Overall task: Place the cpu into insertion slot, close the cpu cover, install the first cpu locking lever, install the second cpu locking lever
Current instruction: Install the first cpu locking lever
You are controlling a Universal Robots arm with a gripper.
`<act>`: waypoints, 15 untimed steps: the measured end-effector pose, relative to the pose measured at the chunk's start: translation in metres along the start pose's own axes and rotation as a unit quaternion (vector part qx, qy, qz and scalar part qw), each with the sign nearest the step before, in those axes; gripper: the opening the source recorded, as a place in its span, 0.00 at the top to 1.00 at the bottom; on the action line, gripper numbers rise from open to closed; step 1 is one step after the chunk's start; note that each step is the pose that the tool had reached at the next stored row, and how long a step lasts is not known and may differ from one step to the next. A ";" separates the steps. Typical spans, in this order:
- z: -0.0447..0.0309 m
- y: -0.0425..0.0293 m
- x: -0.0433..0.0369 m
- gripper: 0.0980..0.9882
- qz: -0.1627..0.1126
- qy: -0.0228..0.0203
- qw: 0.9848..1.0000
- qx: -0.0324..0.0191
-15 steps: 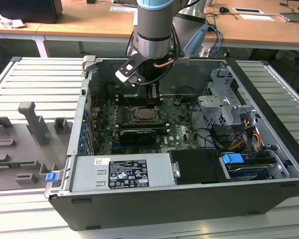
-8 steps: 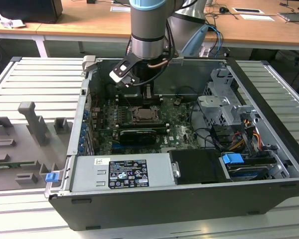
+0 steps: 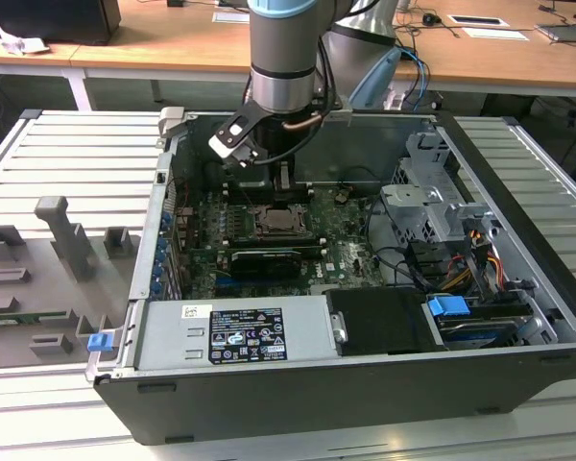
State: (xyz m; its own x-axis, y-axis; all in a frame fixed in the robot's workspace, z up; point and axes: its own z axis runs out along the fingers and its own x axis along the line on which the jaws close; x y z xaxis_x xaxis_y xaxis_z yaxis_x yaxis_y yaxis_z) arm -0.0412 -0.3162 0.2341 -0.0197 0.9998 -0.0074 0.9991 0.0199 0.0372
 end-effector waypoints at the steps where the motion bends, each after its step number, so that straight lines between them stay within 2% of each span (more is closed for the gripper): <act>1: -0.0011 0.0001 0.0000 0.99 0.000 -0.001 1.000 0.000; 3: -0.0036 0.0002 0.0000 0.99 0.000 -0.003 1.000 0.000; 6: -0.0092 0.0004 0.0000 0.99 0.000 -0.004 1.000 0.000; 9: -0.0184 0.0007 -0.0001 0.99 0.000 -0.005 1.000 0.000; 12: -0.0329 0.0013 0.0000 0.99 0.000 -0.006 1.000 0.000; 13: -0.0351 0.0014 0.0001 0.99 0.000 -0.006 1.000 0.000; 14: -0.0350 0.0014 0.0001 0.99 -0.005 -0.006 1.000 0.000; 15: -0.0351 0.0014 0.0001 0.99 -0.024 -0.005 1.000 0.000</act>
State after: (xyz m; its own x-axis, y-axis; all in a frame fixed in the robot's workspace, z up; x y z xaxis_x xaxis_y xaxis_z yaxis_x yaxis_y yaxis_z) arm -0.0412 -0.3159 0.2692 -0.0678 0.9975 -0.0200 0.9970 0.0686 0.0371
